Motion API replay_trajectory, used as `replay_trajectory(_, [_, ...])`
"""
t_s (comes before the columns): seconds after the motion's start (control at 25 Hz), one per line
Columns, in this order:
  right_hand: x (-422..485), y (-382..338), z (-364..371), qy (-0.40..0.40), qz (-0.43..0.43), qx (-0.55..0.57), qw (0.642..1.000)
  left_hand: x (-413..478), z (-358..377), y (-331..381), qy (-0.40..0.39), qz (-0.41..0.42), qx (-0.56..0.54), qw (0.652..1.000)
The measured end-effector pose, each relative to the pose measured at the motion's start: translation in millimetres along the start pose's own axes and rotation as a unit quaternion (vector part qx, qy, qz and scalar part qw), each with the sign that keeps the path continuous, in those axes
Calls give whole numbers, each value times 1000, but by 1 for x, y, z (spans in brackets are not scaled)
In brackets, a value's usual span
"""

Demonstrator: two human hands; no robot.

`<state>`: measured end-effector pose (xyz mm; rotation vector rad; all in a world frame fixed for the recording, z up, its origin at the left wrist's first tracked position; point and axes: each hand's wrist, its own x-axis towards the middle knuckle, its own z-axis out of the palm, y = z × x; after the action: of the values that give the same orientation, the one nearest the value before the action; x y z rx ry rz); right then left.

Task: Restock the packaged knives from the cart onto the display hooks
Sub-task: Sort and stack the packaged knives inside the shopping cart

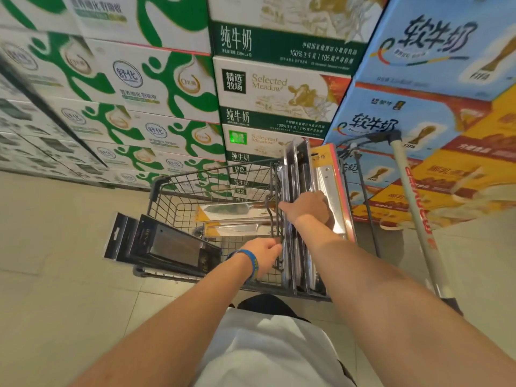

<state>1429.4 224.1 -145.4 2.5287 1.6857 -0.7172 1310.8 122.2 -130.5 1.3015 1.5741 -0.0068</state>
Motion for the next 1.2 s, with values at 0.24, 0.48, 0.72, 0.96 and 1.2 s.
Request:
replay_trajectory(0.24, [-23,20,-23,50,7,57,997,3,-3,-1,-49,27,11,998])
replay_trajectory(0.48, [-60,43,-54,200,-45,128,970,4,-48,9,67,69,38,995])
replay_trajectory(0.72, [-79,21,-86,321,-106,145,930,-1,-107,65,96,145,-168,970])
replay_trajectory(0.96, [-103,-15,-121,386,-198,208,877,-32,-178,113,143,324,-216,910])
replay_trajectory(1.2, [-129,-59,-144,420,-352,264,794,-50,-237,139,128,371,-378,839])
